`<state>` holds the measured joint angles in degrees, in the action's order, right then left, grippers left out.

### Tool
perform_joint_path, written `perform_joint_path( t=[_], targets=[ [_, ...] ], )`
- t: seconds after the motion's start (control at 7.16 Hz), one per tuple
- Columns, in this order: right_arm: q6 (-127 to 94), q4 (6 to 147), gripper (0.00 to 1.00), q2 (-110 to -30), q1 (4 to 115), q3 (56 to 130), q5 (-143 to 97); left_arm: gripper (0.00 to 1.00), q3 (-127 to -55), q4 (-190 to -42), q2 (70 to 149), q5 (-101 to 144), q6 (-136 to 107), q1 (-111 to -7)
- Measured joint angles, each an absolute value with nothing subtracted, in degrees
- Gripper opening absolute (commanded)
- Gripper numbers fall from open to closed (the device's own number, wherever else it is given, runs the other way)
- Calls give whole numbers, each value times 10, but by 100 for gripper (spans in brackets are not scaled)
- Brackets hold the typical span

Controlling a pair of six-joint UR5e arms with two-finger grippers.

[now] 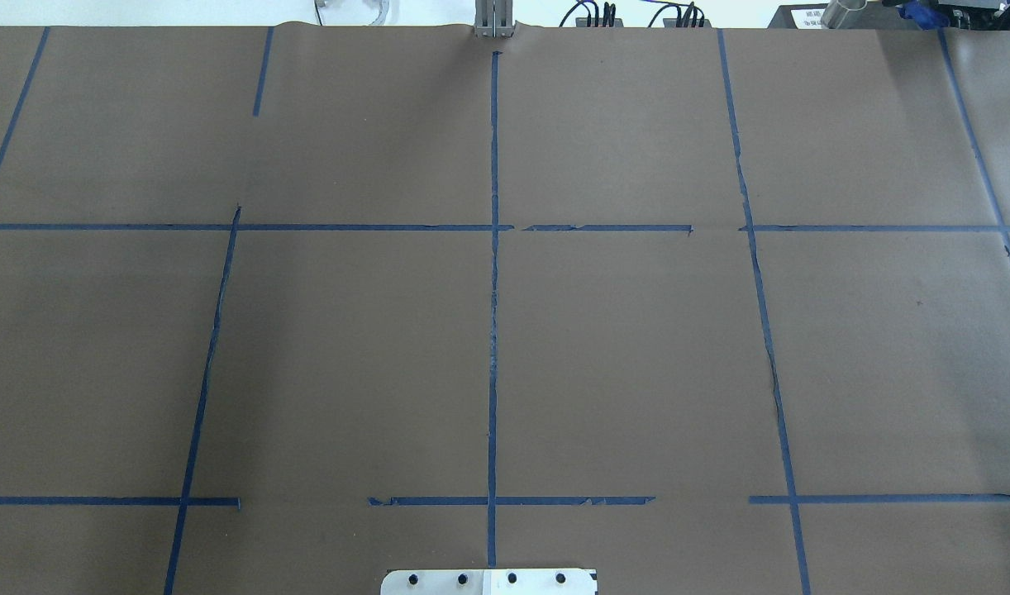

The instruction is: Place and press bell with both arms

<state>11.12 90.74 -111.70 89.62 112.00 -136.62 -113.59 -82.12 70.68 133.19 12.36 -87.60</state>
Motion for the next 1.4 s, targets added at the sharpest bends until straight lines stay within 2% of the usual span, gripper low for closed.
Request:
perform_joint_path(
  t=[0.28,0.7,1.4],
  targets=[
    [110,905,100,-1120,896,1120,-1374,100,-1140,-848,700,1332,112,-864],
    [117,901,100,-1123,896,1120,-1394,100,-1131,-883,673,1326,7,-774],
    [118,886,100,-1124,896,1120,-1396,100,-932,-1385,571,1307,-238,-611]
  ],
)
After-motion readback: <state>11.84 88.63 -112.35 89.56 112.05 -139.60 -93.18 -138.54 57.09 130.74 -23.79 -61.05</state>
